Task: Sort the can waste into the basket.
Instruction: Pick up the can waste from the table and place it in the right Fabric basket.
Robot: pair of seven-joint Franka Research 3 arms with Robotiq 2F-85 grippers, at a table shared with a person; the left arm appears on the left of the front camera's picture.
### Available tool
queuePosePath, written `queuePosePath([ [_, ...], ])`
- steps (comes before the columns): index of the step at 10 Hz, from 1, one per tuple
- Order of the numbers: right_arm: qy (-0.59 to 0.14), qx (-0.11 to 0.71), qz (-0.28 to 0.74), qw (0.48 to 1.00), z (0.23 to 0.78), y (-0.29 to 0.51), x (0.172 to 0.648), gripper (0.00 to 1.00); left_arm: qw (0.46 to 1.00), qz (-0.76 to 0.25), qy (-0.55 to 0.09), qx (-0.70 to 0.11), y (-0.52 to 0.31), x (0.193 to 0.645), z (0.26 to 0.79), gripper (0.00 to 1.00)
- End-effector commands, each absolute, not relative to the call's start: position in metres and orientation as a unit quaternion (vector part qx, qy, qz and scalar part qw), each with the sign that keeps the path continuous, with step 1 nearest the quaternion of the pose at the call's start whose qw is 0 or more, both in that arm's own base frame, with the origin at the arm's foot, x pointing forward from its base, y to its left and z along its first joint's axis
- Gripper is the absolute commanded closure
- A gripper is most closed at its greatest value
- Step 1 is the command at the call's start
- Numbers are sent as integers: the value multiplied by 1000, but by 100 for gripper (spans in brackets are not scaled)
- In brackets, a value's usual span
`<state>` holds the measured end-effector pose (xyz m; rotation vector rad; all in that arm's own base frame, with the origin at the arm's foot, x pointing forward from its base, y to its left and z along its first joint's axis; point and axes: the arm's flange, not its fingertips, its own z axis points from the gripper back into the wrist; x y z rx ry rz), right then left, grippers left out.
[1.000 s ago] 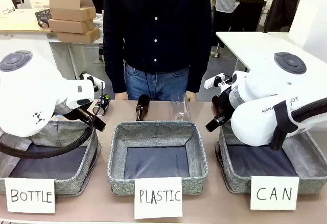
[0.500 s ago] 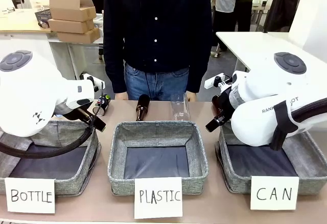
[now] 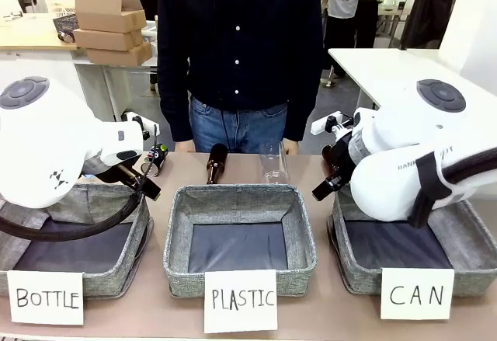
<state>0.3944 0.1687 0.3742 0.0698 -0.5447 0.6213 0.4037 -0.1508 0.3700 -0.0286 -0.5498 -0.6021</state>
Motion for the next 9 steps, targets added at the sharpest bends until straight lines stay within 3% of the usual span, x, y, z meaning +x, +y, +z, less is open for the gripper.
queuePosePath([
  [1,-232,111,280,925,444,146,388,0,914,-304,-267,-10,-145,390,416,0],
  [2,-237,107,279,924,489,133,369,0,927,-286,-242,-24,-137,367,468,0],
  [3,-235,135,306,913,524,121,343,0,913,-295,-280,-25,-127,335,510,0],
  [5,-228,77,319,917,545,103,290,0,883,-335,-323,-63,-108,265,546,0],
  [6,-236,57,309,920,536,100,280,0,911,-295,-289,-18,-134,347,505,0],
  [7,-234,108,301,918,549,113,308,0,911,-295,-289,-18,-134,347,505,0],
  [8,-234,108,301,918,549,113,308,0,911,-295,-289,-18,-134,347,505,0],
  [9,-234,85,303,920,565,101,285,0,903,-303,-304,-26,-124,310,546,0],
])
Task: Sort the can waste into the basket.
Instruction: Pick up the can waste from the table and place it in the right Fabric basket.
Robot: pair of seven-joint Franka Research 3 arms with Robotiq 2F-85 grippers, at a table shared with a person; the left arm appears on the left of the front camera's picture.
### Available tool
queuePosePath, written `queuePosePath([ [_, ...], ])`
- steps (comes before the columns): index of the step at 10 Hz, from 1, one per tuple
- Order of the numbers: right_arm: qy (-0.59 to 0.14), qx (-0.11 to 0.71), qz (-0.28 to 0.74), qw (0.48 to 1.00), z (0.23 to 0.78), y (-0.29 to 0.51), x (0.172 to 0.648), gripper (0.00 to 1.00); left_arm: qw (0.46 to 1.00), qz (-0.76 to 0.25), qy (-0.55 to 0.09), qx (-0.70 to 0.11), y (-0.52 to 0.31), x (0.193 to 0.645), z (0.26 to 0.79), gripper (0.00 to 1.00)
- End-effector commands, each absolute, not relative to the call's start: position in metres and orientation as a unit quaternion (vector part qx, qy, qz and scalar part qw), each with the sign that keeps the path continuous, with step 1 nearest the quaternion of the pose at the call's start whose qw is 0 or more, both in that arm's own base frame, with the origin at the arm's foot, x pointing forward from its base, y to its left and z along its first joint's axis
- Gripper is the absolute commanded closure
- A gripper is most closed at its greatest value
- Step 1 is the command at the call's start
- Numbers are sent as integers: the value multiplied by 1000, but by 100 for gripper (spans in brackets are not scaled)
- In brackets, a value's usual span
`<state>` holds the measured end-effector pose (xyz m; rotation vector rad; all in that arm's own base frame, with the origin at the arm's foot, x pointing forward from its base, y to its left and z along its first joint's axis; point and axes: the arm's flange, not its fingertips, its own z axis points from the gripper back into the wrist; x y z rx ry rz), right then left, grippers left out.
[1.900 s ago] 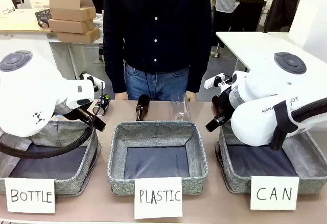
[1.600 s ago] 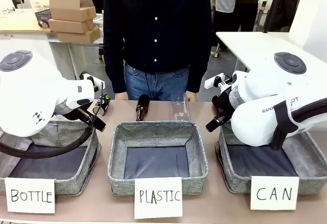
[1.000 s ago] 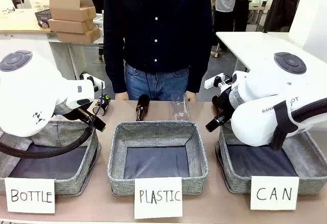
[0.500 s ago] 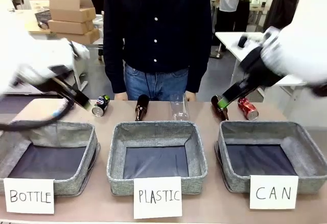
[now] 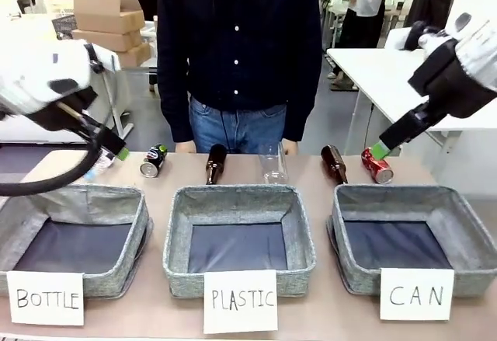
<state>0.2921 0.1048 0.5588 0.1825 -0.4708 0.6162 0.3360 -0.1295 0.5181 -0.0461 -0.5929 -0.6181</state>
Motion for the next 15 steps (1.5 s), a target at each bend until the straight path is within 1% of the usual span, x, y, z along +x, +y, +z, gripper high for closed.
queuePosePath([
  [1,-232,172,269,919,564,98,292,0,882,-376,-223,-177,-134,313,542,0],
  [2,-219,285,181,915,568,87,293,0,832,-391,-201,-338,-122,315,555,0],
  [3,-144,414,84,895,570,68,293,0,762,-389,-179,-486,-95,317,566,0],
  [4,-98,504,14,858,565,47,290,0,708,-345,-180,-589,-63,323,570,0],
  [5,-86,576,-24,813,553,25,284,0,677,-291,-194,-648,-41,329,565,0],
  [6,-105,620,-65,775,540,-3,276,0,652,-258,-205,-683,-23,335,556,0],
  [7,-133,643,-125,744,528,-35,265,0,633,-219,-202,-715,-20,345,541,0],
  [8,-161,649,-162,726,521,-59,256,0,625,-178,-198,-734,-24,354,522,0],
  [9,-169,632,-211,726,516,-76,251,0,622,-145,-194,-745,-26,360,507,0],
  [10,-175,619,-245,725,516,-85,250,0,634,-107,-196,-740,-24,368,499,0],
  [11,-127,596,-76,789,544,-88,273,0,750,-40,-186,-634,-31,382,498,0],
  [12,-127,596,-76,789,544,-88,273,0,619,-185,-229,-728,-6,356,503,0],
  [15,-127,596,-76,789,544,-88,273,0,619,-185,-229,-728,-6,356,503,0],
])
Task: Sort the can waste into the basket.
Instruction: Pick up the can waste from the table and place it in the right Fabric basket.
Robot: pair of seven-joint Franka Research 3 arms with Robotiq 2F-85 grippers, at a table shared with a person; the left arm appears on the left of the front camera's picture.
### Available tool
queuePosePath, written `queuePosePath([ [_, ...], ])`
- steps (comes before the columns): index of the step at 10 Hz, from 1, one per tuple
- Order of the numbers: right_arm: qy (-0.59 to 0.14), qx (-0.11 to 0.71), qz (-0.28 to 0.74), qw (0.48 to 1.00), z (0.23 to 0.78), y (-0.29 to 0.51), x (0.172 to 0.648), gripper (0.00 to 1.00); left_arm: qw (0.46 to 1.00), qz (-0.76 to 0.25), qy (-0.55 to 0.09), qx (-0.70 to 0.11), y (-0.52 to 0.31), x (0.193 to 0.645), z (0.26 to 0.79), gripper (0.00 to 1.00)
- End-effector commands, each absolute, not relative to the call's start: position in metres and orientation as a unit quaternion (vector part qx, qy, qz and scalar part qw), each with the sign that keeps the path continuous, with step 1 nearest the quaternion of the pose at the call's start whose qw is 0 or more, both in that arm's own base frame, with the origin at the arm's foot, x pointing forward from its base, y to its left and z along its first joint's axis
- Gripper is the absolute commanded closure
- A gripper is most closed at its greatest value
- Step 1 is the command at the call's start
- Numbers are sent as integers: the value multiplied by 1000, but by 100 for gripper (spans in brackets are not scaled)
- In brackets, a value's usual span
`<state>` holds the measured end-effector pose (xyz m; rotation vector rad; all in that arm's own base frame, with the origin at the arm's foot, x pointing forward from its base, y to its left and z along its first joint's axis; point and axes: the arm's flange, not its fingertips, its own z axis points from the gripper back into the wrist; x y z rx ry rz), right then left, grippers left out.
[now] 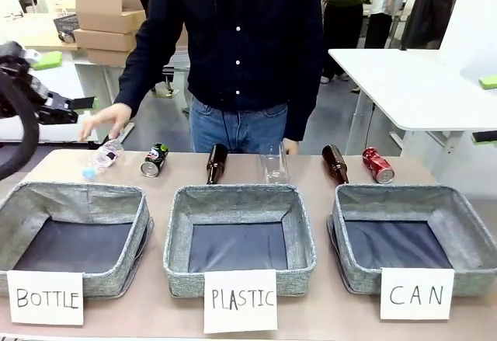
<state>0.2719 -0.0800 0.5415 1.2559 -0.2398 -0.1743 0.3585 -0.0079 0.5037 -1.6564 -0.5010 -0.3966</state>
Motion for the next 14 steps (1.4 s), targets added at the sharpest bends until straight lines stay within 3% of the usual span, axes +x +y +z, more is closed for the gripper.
queuePosePath([
  [1,-127,596,-76,789,544,-88,273,0,619,-185,-229,-728,-6,356,503,0],
  [4,-115,586,-85,798,541,-84,270,0,619,-185,-229,-728,-6,356,503,0],
  [5,-35,410,-45,910,545,-59,298,0,619,-185,-229,-728,-6,356,503,0],
  [6,-19,242,-61,968,550,-46,330,0,619,-185,-229,-728,-6,356,503,0],
  [8,5,15,-33,999,542,-32,377,0,619,-185,-229,-728,-6,356,503,0],
  [9,-2,-44,0,999,533,-25,390,0,619,-185,-229,-728,-6,356,503,0],
  [10,-22,-66,15,997,526,-19,394,0,619,-185,-229,-728,-6,356,503,0],
  [11,-65,-23,-11,998,530,-18,387,0,619,-185,-229,-728,-6,356,503,0],
  [12,-53,152,-32,986,528,-12,392,0,619,-185,-229,-728,-6,356,503,0],
  [14,-53,152,-32,986,528,-12,392,0,619,-185,-229,-728,-6,356,503,0],
])
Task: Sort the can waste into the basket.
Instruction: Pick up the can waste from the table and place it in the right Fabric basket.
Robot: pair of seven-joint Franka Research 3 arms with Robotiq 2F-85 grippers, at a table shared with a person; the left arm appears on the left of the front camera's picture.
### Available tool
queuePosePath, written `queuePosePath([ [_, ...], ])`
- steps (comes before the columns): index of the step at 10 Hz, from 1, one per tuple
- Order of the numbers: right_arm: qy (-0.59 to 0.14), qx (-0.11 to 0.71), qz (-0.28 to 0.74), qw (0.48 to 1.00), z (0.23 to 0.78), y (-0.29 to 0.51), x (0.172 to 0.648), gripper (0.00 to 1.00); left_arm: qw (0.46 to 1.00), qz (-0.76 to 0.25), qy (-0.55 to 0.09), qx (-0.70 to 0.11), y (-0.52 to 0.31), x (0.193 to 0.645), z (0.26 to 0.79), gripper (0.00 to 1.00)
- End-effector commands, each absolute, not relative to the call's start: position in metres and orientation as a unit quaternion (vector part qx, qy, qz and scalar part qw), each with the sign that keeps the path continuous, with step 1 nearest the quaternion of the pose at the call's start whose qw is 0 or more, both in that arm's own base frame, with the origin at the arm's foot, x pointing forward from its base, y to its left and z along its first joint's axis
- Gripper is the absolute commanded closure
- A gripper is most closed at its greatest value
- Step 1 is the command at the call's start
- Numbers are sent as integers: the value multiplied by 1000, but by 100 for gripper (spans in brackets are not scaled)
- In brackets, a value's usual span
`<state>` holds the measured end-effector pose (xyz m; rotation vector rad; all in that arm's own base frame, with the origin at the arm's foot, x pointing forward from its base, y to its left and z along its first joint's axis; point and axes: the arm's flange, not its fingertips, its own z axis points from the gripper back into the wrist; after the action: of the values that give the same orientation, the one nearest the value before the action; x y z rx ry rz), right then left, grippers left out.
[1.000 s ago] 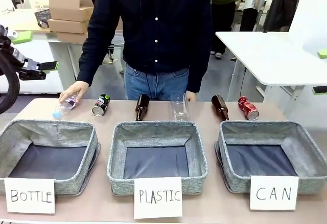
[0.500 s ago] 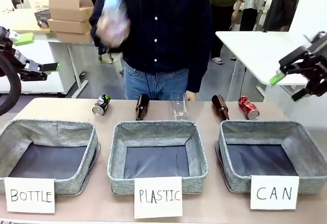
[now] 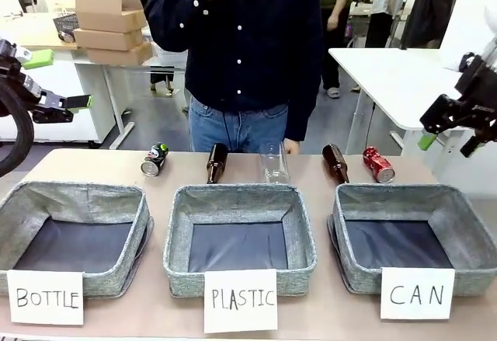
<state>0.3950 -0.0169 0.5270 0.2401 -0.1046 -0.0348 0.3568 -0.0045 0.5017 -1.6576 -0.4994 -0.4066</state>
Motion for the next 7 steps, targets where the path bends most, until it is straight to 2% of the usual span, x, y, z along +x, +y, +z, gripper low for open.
queuePosePath([
  [1,-53,95,-14,994,526,-17,396,0,619,-185,-229,-728,-6,356,503,0],
  [2,-104,65,23,992,519,-9,430,0,619,-185,-229,-728,-6,356,503,0],
  [4,-256,24,-31,966,477,-8,506,0,619,-185,-229,-728,-6,356,503,0],
  [6,-272,86,-77,955,427,-14,558,0,619,-185,-229,-728,-6,356,503,0],
  [7,-269,42,-101,957,391,-21,583,0,619,-185,-229,-728,-6,356,503,0],
])
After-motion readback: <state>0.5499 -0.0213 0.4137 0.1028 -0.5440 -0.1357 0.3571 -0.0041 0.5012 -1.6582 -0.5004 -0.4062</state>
